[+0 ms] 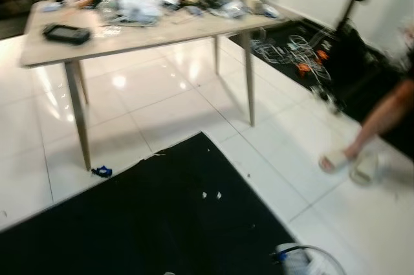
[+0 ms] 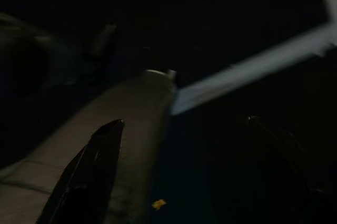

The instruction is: Picking trash to rubbish bin

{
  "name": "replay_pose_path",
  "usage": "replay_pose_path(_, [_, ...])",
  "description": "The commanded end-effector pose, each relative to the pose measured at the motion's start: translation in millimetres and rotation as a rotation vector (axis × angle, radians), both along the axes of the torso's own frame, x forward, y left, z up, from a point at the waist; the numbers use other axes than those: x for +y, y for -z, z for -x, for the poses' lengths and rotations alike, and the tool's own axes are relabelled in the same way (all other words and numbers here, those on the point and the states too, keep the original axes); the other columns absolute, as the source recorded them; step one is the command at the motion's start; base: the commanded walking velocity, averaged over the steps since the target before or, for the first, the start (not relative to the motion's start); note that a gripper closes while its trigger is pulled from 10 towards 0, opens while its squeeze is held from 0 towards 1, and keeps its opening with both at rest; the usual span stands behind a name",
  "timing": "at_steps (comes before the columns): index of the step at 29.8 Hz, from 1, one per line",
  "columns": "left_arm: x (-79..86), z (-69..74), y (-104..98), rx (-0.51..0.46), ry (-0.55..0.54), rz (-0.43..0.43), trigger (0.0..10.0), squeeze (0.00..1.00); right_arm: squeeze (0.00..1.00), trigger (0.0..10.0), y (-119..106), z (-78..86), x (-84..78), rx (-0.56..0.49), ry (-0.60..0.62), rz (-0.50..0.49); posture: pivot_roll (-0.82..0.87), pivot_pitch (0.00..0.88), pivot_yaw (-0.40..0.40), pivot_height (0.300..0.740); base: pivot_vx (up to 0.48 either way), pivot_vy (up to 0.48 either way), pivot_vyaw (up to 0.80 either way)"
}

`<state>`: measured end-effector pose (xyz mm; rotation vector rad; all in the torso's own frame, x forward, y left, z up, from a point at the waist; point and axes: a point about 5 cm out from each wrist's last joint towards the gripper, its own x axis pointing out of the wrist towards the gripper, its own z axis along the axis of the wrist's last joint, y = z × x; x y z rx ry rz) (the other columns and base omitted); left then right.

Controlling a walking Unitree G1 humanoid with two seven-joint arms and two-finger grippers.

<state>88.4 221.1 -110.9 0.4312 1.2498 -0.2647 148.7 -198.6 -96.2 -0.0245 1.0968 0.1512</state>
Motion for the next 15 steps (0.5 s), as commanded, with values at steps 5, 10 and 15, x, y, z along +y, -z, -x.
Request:
replay_pose_path(5, [-0.8, 1.6, 0.5, 0.010, -0.002, 0.009, 10.0, 0.00, 0.00, 10.0, 2.6, 8.8, -4.9, 0.032, 0.000, 0.014, 0.07, 0.078, -0.006, 0.740, 0.000, 0.000, 0.75])
replay_pose_path(10, [-0.9, 1.8, 0.6, 0.011, -0.005, 0.013, 10.0, 0.00, 0.00, 10.0, 2.8, 9.0, -4.0, 0.032, -0.001, 0.012, 0.07, 0.078, -0.006, 0.740, 0.000, 0.000, 0.75])
replay_pose_path(15, [-0.6, 1.5, 0.4, 0.009, -0.014, 0.015, 10.0, 0.00, 0.00, 10.0, 2.8, 8.4, -4.2, 0.025, 0.010, 0.026, 0.06, 0.077, -0.002, 0.740, 0.000, 0.000, 0.59])
